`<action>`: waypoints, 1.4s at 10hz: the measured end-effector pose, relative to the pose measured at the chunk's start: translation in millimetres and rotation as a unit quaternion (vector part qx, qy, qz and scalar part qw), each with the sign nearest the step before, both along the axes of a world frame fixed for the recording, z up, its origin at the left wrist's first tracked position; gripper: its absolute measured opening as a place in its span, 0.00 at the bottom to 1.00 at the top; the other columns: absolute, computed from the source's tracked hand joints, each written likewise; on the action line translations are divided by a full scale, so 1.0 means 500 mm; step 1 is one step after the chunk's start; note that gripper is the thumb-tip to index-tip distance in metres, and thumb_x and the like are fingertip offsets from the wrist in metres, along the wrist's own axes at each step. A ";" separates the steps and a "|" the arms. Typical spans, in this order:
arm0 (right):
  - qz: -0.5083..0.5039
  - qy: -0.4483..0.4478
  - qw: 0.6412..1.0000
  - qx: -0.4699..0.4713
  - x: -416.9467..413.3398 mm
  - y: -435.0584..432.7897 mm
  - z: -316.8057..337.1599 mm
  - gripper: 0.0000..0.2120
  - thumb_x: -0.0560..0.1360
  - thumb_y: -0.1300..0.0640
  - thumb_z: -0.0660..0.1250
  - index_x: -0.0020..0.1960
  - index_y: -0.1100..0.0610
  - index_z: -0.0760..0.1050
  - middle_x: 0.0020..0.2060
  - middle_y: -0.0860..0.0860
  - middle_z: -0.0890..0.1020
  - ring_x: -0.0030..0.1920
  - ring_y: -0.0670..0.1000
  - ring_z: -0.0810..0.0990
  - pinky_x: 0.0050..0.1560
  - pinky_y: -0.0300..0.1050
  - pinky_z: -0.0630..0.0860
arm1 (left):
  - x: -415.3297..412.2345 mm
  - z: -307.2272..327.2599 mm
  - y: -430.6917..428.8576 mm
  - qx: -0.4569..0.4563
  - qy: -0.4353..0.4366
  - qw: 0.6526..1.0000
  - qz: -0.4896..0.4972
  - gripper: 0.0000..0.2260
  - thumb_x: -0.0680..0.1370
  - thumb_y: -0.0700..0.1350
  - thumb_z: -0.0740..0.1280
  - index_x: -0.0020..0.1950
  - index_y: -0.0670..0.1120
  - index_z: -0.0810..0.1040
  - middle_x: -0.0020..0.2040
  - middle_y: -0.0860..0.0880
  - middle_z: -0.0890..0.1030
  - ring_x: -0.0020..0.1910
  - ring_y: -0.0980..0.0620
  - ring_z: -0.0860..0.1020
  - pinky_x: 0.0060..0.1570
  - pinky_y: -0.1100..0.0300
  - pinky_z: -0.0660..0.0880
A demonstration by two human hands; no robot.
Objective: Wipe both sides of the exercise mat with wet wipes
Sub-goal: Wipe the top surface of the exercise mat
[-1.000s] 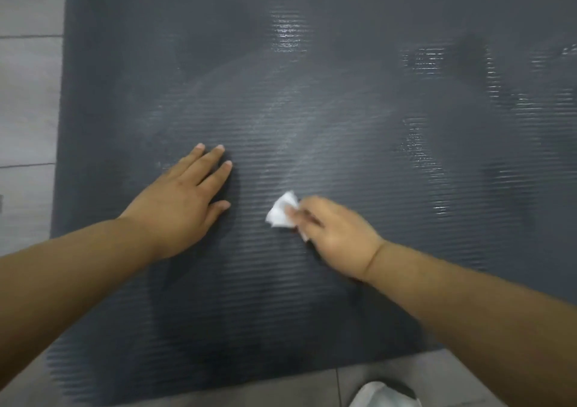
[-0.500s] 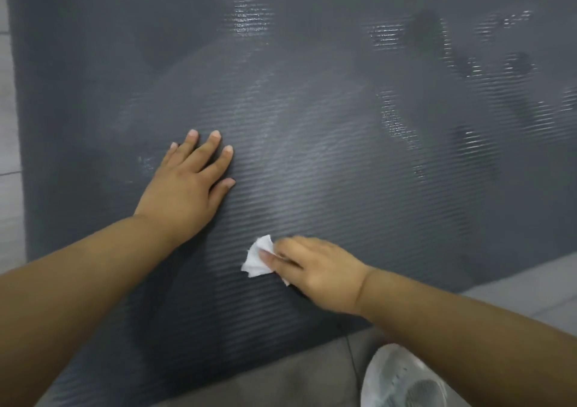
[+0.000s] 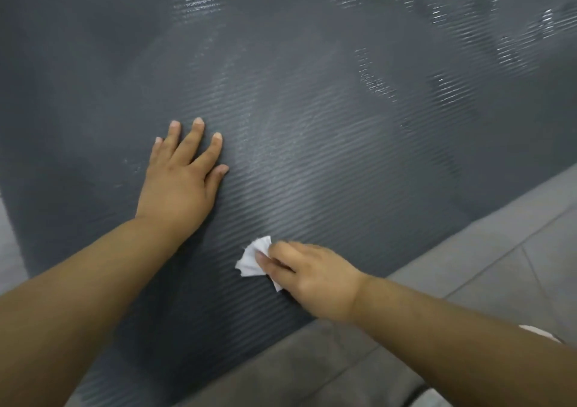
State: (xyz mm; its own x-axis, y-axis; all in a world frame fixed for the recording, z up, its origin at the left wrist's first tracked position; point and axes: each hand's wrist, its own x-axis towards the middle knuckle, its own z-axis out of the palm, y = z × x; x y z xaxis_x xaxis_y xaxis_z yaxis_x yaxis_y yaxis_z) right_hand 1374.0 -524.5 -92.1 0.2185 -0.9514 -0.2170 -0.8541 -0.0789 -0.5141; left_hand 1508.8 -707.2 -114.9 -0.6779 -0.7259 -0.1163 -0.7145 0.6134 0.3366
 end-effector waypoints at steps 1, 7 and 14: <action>-0.074 0.103 0.992 -0.025 -0.104 0.007 -0.008 0.08 0.81 0.52 0.55 0.50 0.53 0.71 0.42 0.47 0.73 0.44 0.49 0.73 0.46 0.43 0.68 | -0.001 0.004 -0.002 0.005 -0.012 1.000 -0.002 0.22 0.81 0.51 0.55 0.74 0.45 0.64 0.76 0.43 0.56 0.75 0.38 0.50 0.72 0.47 0.43; -0.380 0.220 0.899 -0.009 -0.188 0.155 -0.016 0.14 0.80 0.48 0.56 0.47 0.57 0.74 0.38 0.49 0.74 0.40 0.53 0.72 0.44 0.53 0.73 | -0.033 0.013 0.056 0.040 -0.024 0.996 -0.079 0.24 0.81 0.51 0.53 0.76 0.44 0.57 0.77 0.47 0.52 0.76 0.41 0.45 0.72 0.52 0.39; -0.474 0.277 0.828 0.111 -0.280 0.120 0.053 0.10 0.78 0.61 0.57 0.58 0.59 0.71 0.54 0.58 0.73 0.54 0.58 0.73 0.47 0.45 0.65 | -0.052 0.034 0.074 0.071 -0.082 0.985 -0.135 0.26 0.81 0.54 0.51 0.77 0.47 0.50 0.78 0.50 0.45 0.76 0.46 0.43 0.72 0.52 0.39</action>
State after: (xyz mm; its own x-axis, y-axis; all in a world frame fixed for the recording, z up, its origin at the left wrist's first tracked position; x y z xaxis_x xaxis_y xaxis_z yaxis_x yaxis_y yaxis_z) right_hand 1234.2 -464.3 -65.6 -0.7956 -0.5616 -0.2273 -0.5880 0.8061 0.0664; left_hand 1482.9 -670.3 -97.8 -0.8073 -0.4908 -0.3276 -0.5842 0.7431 0.3264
